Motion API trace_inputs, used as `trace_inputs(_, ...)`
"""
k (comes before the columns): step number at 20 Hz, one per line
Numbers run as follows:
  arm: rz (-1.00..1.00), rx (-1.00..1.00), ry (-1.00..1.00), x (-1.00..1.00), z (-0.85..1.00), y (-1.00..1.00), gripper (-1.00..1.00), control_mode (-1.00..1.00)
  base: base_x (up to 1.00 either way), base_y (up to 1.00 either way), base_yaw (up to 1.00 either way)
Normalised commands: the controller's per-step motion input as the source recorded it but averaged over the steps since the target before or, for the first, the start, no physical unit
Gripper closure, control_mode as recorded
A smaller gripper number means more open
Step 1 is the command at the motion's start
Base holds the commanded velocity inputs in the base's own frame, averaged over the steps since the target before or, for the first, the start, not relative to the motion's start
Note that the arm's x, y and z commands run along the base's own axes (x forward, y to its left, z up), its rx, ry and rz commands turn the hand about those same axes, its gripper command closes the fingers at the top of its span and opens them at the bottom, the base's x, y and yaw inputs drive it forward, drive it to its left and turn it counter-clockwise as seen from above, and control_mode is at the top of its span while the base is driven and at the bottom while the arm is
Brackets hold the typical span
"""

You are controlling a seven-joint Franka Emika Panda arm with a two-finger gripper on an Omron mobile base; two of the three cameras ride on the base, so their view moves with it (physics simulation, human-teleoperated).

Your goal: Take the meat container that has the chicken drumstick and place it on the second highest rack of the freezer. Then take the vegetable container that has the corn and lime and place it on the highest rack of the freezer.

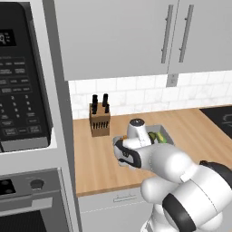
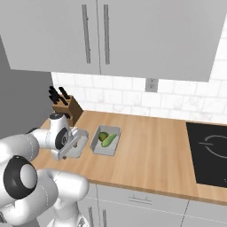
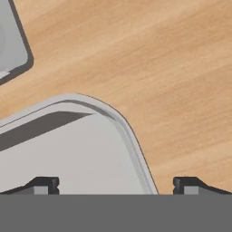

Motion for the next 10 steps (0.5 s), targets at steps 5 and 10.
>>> trace_inputs(5,0.0,0.0,0.0,0.0,0.0,0.0,-1.0,-1.0,0.0,0.0,0.0)
trace_inputs(10,0.0,0.0,0.0,0.0,-0.27,0.0,-1.0,-1.0,0.0,0.0,0.0)
